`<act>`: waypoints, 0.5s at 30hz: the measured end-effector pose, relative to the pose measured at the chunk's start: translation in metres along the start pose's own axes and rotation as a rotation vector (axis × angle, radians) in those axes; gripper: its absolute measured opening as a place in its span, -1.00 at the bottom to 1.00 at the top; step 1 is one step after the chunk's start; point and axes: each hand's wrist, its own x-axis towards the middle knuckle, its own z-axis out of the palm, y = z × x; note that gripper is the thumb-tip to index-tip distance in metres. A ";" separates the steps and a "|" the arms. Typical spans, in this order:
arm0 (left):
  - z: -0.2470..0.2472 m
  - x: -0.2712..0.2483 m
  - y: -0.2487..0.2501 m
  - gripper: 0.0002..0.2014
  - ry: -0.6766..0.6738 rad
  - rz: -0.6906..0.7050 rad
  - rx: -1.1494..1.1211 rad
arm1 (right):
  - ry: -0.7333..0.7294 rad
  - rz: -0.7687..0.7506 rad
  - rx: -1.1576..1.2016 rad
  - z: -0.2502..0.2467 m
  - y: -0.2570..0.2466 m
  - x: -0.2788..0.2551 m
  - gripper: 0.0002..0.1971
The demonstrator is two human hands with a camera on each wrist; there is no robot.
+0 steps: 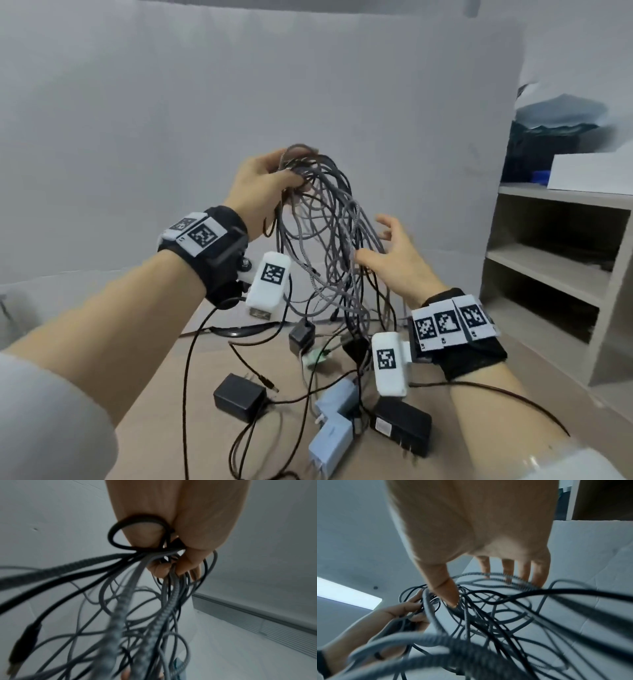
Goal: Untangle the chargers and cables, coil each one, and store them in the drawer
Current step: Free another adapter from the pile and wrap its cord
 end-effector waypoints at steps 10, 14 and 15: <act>-0.033 -0.008 -0.018 -0.55 -0.063 -0.161 0.000 | -0.051 -0.015 0.067 0.027 0.022 -0.006 -0.87; -0.050 -0.011 -0.052 -0.59 -0.092 -0.259 0.402 | 0.048 0.027 0.018 0.020 0.020 -0.004 -0.81; -0.049 -0.013 -0.057 -0.61 -0.152 -0.273 0.501 | 0.067 0.048 0.027 0.019 0.020 -0.003 -0.81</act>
